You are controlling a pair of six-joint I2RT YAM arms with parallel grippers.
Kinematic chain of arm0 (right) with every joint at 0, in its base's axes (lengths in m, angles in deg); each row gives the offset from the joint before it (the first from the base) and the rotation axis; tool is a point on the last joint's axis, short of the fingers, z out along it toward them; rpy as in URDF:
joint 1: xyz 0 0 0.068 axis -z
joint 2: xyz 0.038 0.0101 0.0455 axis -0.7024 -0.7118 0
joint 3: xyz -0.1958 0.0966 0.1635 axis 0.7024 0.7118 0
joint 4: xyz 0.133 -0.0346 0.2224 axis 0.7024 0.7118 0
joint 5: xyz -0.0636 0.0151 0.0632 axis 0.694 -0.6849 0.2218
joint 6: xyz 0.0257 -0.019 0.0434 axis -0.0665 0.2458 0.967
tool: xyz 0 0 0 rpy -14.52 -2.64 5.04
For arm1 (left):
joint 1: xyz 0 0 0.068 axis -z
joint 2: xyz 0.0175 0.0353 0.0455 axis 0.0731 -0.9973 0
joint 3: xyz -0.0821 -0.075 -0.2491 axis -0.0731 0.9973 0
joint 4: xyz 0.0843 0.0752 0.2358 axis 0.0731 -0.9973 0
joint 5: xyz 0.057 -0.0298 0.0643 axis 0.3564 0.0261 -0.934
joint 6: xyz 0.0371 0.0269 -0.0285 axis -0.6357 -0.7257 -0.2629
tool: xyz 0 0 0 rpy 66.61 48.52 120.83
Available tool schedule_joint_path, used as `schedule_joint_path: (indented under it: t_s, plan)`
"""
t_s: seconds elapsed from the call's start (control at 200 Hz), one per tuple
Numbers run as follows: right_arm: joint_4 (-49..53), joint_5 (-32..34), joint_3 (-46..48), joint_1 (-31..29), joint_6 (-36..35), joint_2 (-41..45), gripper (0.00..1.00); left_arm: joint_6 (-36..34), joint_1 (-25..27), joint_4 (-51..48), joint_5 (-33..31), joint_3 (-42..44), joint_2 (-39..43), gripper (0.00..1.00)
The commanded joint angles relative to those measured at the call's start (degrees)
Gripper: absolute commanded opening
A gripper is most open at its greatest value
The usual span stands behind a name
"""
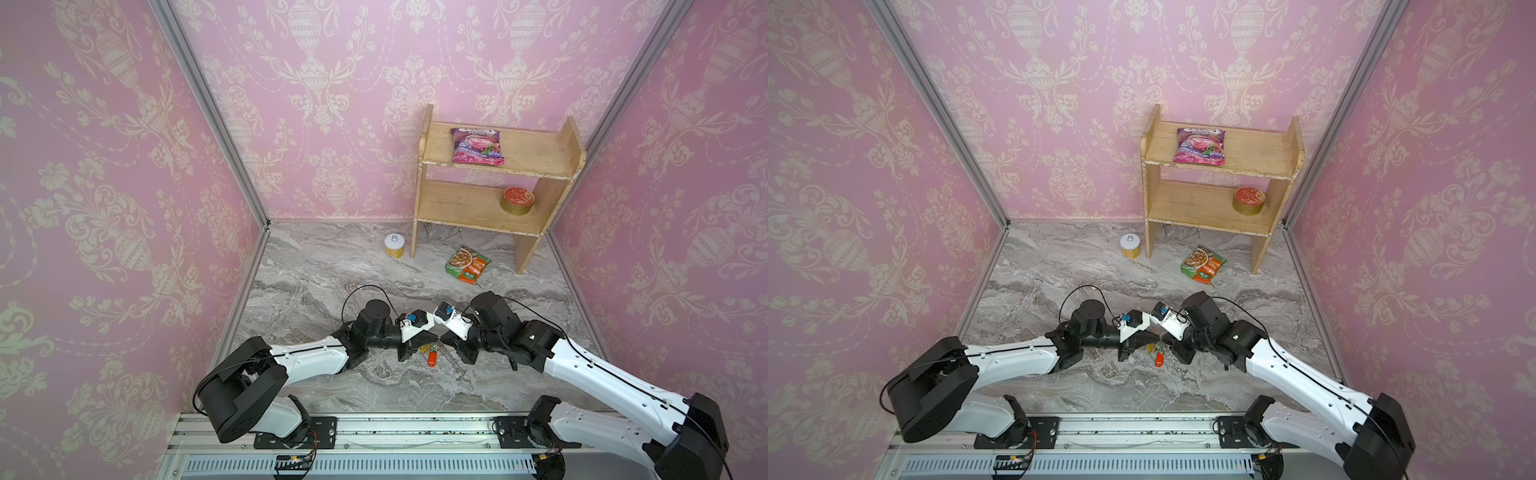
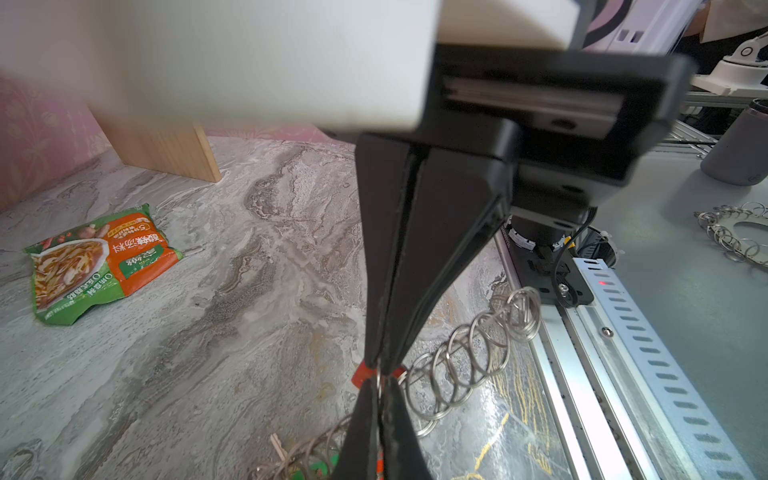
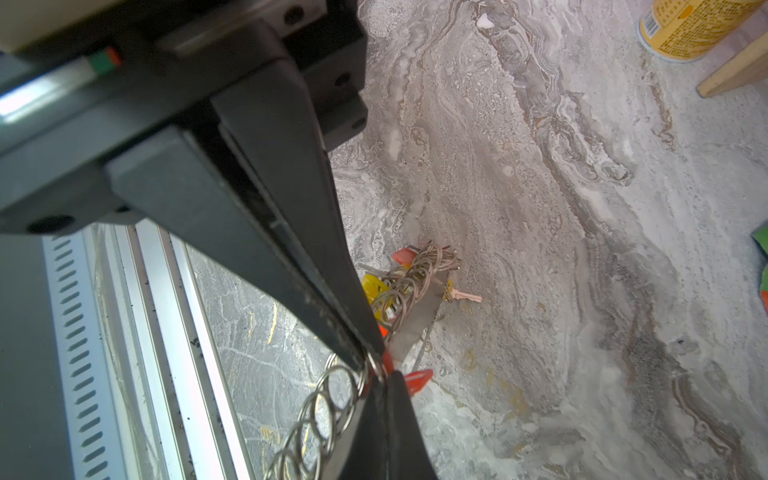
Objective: Put the keys on the keyring
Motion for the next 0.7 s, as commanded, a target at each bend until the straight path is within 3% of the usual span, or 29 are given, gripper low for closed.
schedule_joint_path:
  t_s: [0.0,0.35,0.696]
  plan:
    - [-6.6,-5.4,-0.6,-0.9,0.3,1.2,0.00,0.9,0.7,1.1,-4.1,1.0,-1.2,0.00]
    - [-3.7,-3.4,-0.8,-0.5,0.3,2.2,0.00,-0.8,0.3,11.5,-5.0,4.9,-0.1,0.00]
    - [-1.4,-3.5,-0.8,1.1,0.1,3.0,0.29,-1.8,-0.2,11.0,-3.7,5.8,1.9,0.00]
